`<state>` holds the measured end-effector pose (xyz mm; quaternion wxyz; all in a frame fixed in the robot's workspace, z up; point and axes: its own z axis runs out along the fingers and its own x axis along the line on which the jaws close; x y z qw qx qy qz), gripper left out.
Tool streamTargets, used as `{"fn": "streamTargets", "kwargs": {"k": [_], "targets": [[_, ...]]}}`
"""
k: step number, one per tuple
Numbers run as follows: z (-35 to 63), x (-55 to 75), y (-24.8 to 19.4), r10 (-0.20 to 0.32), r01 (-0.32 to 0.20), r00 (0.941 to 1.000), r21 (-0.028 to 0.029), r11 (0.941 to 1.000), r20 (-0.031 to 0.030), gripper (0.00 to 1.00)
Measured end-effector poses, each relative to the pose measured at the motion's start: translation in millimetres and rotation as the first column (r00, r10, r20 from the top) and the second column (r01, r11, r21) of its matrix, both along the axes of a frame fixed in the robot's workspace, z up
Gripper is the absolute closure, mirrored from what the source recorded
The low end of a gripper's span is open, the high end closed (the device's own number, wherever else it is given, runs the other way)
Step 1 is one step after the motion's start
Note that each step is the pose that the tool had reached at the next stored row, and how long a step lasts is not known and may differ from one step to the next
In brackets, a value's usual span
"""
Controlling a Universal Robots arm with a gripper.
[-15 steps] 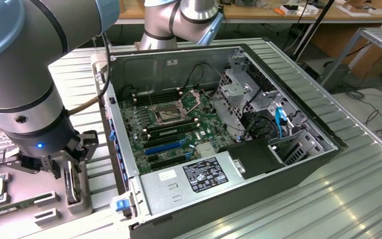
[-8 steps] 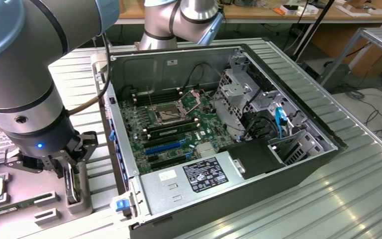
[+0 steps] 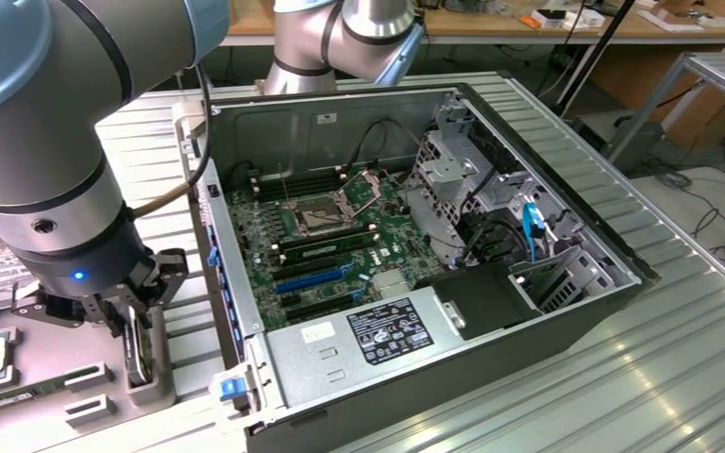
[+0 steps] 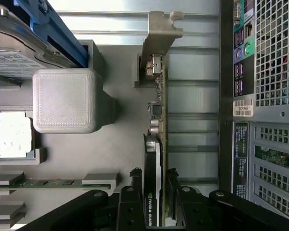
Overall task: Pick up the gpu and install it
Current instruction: 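Pick up the gpu and move the gpu toward the slot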
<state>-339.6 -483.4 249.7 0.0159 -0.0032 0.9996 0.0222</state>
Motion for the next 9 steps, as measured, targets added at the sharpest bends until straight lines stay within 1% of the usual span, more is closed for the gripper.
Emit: {"fn": "streamTargets", "kwargs": {"k": [9], "targets": [[-0.7, -1.2, 0.0, 0.0, 0.0, 1.0, 0.0, 1.0, 0.0002, 0.66]]}}
